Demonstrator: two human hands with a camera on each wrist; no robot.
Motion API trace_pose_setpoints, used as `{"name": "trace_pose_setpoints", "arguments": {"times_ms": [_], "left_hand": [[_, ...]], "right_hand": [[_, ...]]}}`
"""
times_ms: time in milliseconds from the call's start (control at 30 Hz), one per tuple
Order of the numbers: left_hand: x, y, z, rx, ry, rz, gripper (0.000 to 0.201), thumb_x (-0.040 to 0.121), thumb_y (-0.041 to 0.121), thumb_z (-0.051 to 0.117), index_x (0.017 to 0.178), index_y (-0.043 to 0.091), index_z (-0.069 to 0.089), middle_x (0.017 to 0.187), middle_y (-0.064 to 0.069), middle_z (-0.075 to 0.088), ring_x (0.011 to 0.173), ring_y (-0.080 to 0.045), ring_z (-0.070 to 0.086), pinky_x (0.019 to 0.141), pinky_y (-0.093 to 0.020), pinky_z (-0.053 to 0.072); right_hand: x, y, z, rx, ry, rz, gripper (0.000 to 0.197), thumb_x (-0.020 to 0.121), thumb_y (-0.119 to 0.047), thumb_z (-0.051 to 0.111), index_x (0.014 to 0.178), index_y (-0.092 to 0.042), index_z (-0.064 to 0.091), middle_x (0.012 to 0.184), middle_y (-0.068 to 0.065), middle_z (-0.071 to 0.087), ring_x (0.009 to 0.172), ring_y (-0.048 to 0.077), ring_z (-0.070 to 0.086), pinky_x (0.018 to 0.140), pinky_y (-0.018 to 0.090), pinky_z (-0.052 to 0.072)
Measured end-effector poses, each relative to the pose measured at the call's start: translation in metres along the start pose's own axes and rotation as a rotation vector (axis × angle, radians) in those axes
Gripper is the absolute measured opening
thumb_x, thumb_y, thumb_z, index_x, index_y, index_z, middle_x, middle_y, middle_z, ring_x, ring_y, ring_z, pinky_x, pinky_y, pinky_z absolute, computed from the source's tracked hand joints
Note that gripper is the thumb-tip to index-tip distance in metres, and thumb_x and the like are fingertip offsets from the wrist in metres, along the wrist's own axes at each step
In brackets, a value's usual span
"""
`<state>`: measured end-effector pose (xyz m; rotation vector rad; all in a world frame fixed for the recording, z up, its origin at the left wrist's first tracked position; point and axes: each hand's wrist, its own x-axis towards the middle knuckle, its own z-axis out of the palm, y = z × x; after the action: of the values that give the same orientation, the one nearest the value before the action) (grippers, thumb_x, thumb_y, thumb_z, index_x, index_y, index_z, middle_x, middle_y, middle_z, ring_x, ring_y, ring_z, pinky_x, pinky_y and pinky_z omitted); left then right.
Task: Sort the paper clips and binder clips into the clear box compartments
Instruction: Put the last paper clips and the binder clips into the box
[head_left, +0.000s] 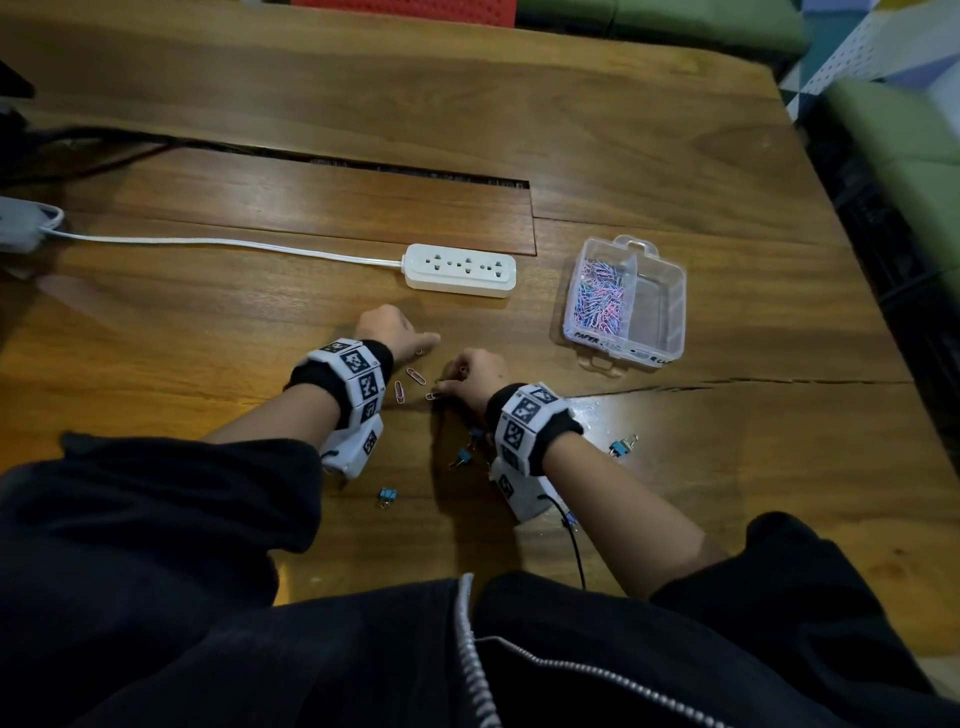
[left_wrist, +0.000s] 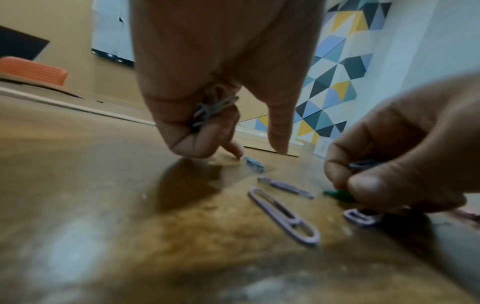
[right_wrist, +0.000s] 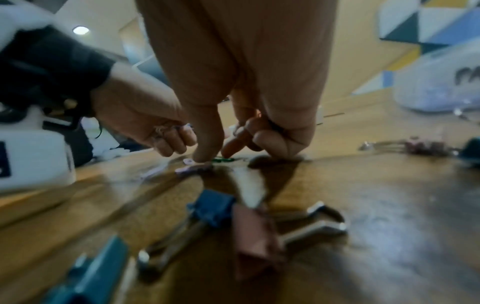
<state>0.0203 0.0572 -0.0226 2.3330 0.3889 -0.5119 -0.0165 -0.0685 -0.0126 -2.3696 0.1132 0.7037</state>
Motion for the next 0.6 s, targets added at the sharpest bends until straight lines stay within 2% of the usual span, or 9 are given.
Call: {"name": "trace_pose_setpoints", "arguments": {"times_ms": [67,133,167,233,300,367,467,533,600], "left_hand": [[0.004,0.002,0.001,0.093,0.017,0.003,0.026,0.077,0.03,0.071,0.078,0.005,0.064,0.074,-0.005,0.061,0.071,-0.019,0.058,0.058,-0.028,0.045],[0.008,0.002,0.001,0.13,0.02,-0.008,0.028,0.078,0.026,0.07,0.091,0.001,0.066,0.09,-0.01,0.067,0.09,-0.025,0.063,0.073,-0.034,0.05],[0.009,0.003,0.002,0.138,0.01,-0.011,0.029,0.08,0.024,0.068,0.095,-0.001,0.066,0.096,-0.013,0.068,0.094,-0.027,0.064,0.077,-0.035,0.051],[0.008,0.003,0.002,0.165,-0.049,0.002,0.026,0.084,0.022,0.063,0.093,-0.003,0.066,0.096,-0.014,0.068,0.094,-0.028,0.063,0.073,-0.032,0.049],[0.005,0.0,0.0,0.131,-0.119,0.028,0.02,0.087,0.02,0.058,0.077,0.004,0.062,0.08,-0.011,0.062,0.078,-0.024,0.06,0.06,-0.027,0.044],[0.0,-0.004,-0.006,-0.105,-0.195,0.007,0.023,0.088,0.019,0.051,0.066,0.011,0.053,0.066,-0.004,0.05,0.057,-0.017,0.048,0.05,-0.023,0.037],[-0.009,-0.01,-0.018,-0.701,-0.308,-0.076,0.024,0.085,0.007,0.036,0.062,0.013,0.038,0.062,-0.002,0.04,0.037,-0.007,0.036,0.035,-0.016,0.028],[-0.016,-0.014,-0.025,-0.956,-0.358,-0.085,0.025,0.082,0.0,0.028,0.061,0.015,0.031,0.065,-0.004,0.042,0.034,-0.006,0.038,0.031,-0.013,0.029],[-0.021,-0.018,-0.03,-1.036,-0.384,-0.077,0.027,0.08,-0.005,0.024,0.062,0.014,0.03,0.068,-0.004,0.045,0.036,-0.006,0.042,0.032,-0.013,0.033]], "right_hand": [[0.001,-0.002,-0.001,-0.127,0.019,-0.036,0.026,0.083,-0.016,0.064,0.104,-0.002,0.062,0.11,0.012,0.063,0.106,0.024,0.056,0.083,0.026,0.042],[0.001,-0.003,-0.001,-0.205,-0.003,-0.037,0.027,0.085,-0.016,0.061,0.107,0.0,0.061,0.114,0.016,0.062,0.109,0.028,0.056,0.087,0.03,0.044],[0.001,-0.003,-0.002,-0.234,-0.02,-0.026,0.028,0.087,-0.017,0.059,0.109,0.0,0.06,0.116,0.017,0.061,0.109,0.028,0.056,0.088,0.032,0.045],[0.001,0.001,-0.003,-0.253,-0.06,0.007,0.028,0.089,-0.019,0.056,0.11,0.001,0.059,0.115,0.016,0.06,0.108,0.028,0.056,0.088,0.033,0.046],[0.0,0.006,-0.007,-0.183,-0.058,0.018,0.019,0.09,-0.019,0.055,0.099,-0.002,0.059,0.1,0.01,0.061,0.099,0.025,0.056,0.083,0.032,0.045],[-0.004,0.013,-0.013,0.013,-0.059,0.028,0.007,0.09,-0.017,0.055,0.086,-0.011,0.056,0.079,-0.001,0.055,0.086,0.018,0.054,0.075,0.027,0.045],[-0.011,0.024,-0.019,0.346,-0.103,0.077,0.018,0.089,-0.013,0.054,0.072,-0.016,0.051,0.072,-0.002,0.05,0.068,0.011,0.05,0.056,0.02,0.042],[-0.016,0.027,-0.022,0.524,-0.108,0.071,0.022,0.089,-0.007,0.053,0.07,-0.016,0.05,0.072,0.0,0.051,0.065,0.011,0.048,0.055,0.02,0.039],[-0.018,0.028,-0.025,0.651,-0.119,0.04,0.023,0.089,0.0,0.049,0.072,-0.016,0.051,0.073,0.0,0.052,0.066,0.01,0.047,0.058,0.021,0.038]]}}
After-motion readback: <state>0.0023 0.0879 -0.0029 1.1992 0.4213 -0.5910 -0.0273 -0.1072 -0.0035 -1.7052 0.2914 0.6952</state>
